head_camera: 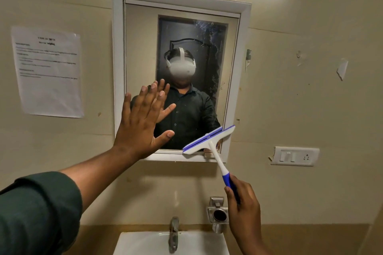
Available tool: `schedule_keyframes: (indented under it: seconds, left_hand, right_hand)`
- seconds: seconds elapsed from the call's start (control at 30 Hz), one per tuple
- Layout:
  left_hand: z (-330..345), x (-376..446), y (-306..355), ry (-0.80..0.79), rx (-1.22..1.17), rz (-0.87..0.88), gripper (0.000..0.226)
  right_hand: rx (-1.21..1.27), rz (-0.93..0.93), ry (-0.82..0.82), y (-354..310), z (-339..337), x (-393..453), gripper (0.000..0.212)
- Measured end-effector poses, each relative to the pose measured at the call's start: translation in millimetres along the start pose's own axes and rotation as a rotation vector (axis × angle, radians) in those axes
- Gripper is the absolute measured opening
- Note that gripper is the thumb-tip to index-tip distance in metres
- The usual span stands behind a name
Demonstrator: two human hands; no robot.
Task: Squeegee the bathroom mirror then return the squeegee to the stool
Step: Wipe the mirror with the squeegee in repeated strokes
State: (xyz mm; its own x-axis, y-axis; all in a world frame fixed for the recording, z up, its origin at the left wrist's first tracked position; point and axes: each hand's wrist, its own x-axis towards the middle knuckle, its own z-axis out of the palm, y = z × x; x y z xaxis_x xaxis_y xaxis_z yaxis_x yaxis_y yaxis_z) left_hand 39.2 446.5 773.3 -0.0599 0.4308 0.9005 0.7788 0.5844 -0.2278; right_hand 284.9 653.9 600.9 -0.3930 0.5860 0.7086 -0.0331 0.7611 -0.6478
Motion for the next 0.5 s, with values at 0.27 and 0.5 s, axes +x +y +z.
schedule_keyframes:
  seconds: [0.27, 0.5]
  left_hand:
    - [-6.3, -2.4, 1.0, 0.016, -0.008, 0.008, 0.098]
    - [-6.4, -6.6, -7.2, -0.018, 0.027, -0.054, 0.097]
  right_hand:
    - [-0.236, -0.246, 0.104, 2.5, -47.2, 23.8, 0.036]
    - [-0.779, -0.768, -0.009, -35.3, -118.4, 139.1, 0.036]
